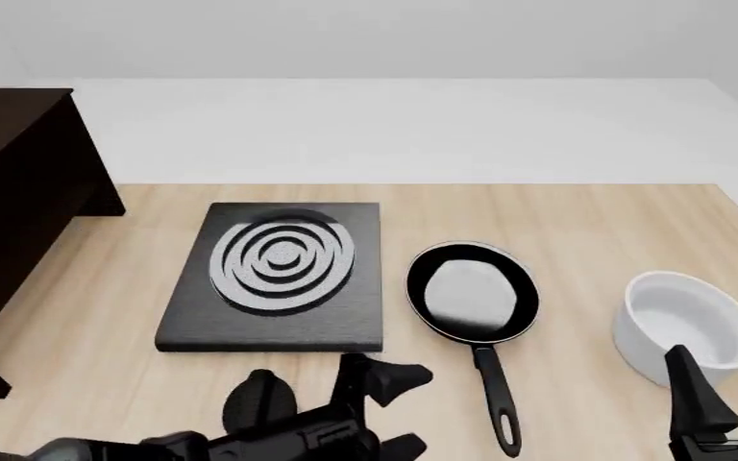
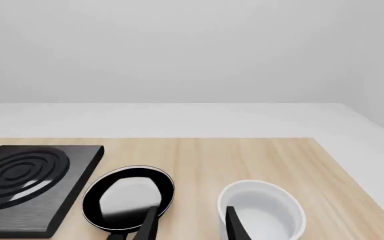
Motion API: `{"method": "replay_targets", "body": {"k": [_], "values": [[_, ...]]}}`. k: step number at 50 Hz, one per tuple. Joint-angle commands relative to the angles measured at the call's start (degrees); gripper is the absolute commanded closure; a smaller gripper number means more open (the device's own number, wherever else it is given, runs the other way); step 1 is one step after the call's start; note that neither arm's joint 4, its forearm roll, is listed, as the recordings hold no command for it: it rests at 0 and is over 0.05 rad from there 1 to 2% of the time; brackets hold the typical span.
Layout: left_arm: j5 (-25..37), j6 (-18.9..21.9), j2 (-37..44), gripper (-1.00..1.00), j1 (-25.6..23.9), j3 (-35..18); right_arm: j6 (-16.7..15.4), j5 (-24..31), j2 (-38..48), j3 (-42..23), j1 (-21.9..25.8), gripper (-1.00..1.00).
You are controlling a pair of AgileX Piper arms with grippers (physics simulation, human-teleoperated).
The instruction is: Put the frying pan under the cabinet shelf.
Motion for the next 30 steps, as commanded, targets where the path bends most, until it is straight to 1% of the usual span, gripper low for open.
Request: {"method": "replay_targets", "body": {"k": [1,10,25,26,30], "values": [[-1.84,2.46,4.31,-1.0,-0.69,-0.93,0.0,0.0,0.0,0.0,0.01,-1.0],[-2.79,4.49,7.12,-1.0,-1.5,-2.31,-0.01,0.0,0.0,0.0,0.0,-1.0],[-2.19,5.64,9.48,-1.0,-1.93,-3.45,0.0,0.0,-0.01,0.0,0.0,-1.0],[-2.45,6.5,10.19,-1.0,-1.72,-3.55,0.01,0.0,0.0,0.0,0.0,-1.0],[-2.47,7.11,11.17,-1.0,-1.88,-4.11,-0.01,0.0,0.01,0.0,-0.01,-1.0]]}}
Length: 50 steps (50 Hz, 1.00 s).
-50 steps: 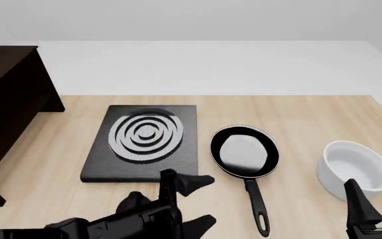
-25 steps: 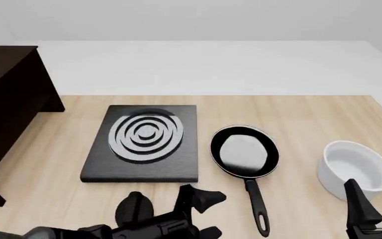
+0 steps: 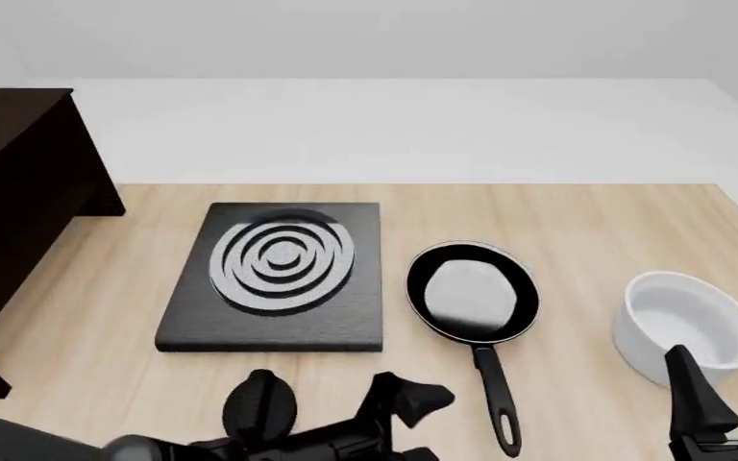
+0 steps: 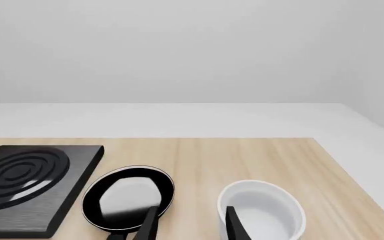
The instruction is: Put the frying pan under the cabinet shelf.
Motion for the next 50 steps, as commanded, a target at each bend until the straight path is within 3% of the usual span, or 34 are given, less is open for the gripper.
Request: {"method": "replay_targets", "body": {"k": [1,50], "values": [[0.13,1.72,2.64,-1.0,-0.27,-1.38,0.0,0.0,0.0,0.0,0.0,-1.0],[1.98,6.12,14.29,-1.0,0.9,-10.88,0.01,0.0,0.0,0.0,0.0,-1.0]]}}
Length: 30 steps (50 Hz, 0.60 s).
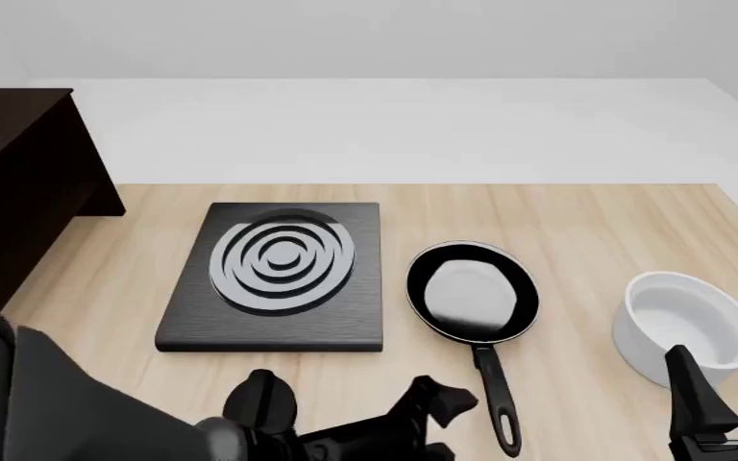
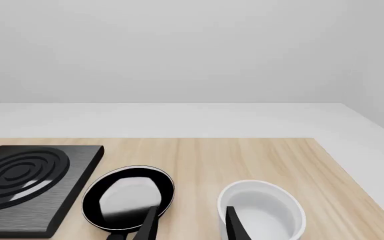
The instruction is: Put the frying pan under the cabinet shelf.
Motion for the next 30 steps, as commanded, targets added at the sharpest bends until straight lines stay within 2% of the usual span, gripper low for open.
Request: {"method": "replay_targets", "body": {"k": [1,30], "values": [[0.01,0.59,2.97,-1.0,0.31,-2.3,0.0,0.0,0.01,0.0,0.0,-1.0],[4.47,1.91,7.07,-1.0,1.47,-10.01,-0.02,0.0,-0.01,0.0,0.01,-1.0]]}}
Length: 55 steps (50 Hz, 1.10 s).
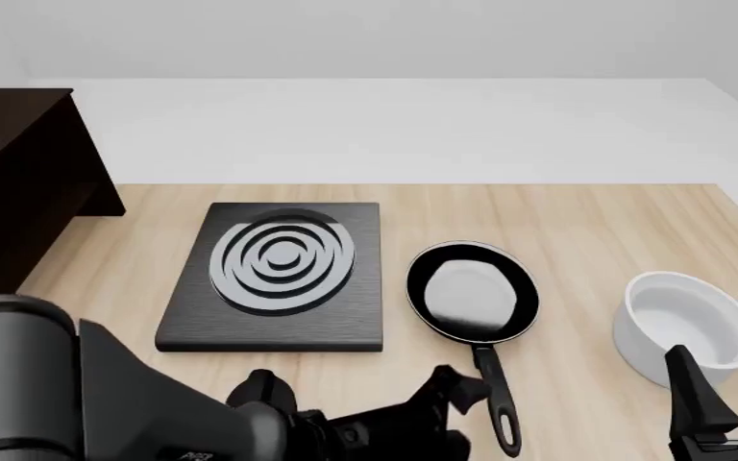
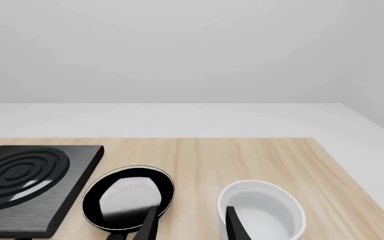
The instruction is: Put the frying pan under the cabinet shelf.
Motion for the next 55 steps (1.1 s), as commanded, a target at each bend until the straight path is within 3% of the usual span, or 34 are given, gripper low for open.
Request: {"method": "replay_targets", "body": {"k": [1,55], "values": [[1.49,0.53,2.04,-1.0,0.53,-2.83,-0.01,0.0,0.0,0.0,0.0,-1.0],[7.84,2.87,6.34,-1.0,0.79,-9.55,0.0,0.0,0.0,0.0,0.0,-1.0]]}}
